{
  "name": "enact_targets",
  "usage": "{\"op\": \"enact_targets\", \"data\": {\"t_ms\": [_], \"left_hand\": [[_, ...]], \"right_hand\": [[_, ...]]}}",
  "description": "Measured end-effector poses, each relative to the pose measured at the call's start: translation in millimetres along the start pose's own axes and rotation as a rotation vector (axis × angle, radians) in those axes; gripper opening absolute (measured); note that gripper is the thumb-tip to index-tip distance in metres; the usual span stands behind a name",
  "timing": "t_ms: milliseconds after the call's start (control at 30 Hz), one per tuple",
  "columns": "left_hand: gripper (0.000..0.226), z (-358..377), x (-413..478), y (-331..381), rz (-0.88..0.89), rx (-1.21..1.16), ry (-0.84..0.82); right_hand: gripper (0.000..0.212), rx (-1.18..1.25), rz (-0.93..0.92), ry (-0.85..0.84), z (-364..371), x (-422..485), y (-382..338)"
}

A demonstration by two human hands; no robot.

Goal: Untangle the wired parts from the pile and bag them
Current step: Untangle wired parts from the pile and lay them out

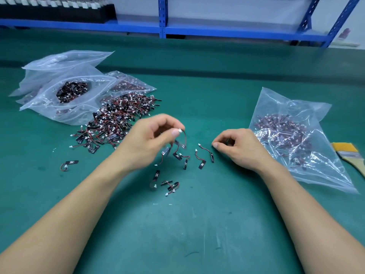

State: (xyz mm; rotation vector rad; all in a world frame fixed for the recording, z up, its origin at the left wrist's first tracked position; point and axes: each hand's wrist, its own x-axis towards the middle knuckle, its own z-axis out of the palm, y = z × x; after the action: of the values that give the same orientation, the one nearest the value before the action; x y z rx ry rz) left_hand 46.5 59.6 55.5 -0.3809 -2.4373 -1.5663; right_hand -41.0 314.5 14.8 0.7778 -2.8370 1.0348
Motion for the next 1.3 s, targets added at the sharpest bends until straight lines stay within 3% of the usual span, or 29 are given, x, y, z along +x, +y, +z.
{"op": "enact_targets", "data": {"t_ms": [167, 367, 767, 1033, 1200, 1300], "left_hand": [[0.012, 25.5, -16.9, 9.2, -0.055, -0.125, -0.276], [0.015, 36.0, -21.6, 3.1, -0.113, -0.039, -0.383], [0.015, 37.3, -20.9, 3.9, -0.091, 0.090, -0.320], [0.009, 39.3, -21.5, 6.0, 0.074, 0.115, -0.346], [0.020, 35.4, -20.0, 6.3, 0.119, 0.168, -0.320], [0.022, 24.1, -17.5, 4.0, 0.166, 0.345, -0.328]], "right_hand": [[0.009, -0.014, 0.008, 0.009, 0.7, 1.5, 0.6], [0.009, -0.008, 0.001, 0.017, 0.6, 1.7, 0.4], [0.009, -0.008, 0.007, 0.011, 0.9, 1.4, 0.9], [0.009, -0.013, 0.006, -0.002, 1.1, 2.2, 1.4], [0.009, -0.014, 0.004, -0.003, 0.9, 2.3, 2.2], [0.011, -0.006, 0.006, 0.000, 1.3, 2.5, 2.3]]}}
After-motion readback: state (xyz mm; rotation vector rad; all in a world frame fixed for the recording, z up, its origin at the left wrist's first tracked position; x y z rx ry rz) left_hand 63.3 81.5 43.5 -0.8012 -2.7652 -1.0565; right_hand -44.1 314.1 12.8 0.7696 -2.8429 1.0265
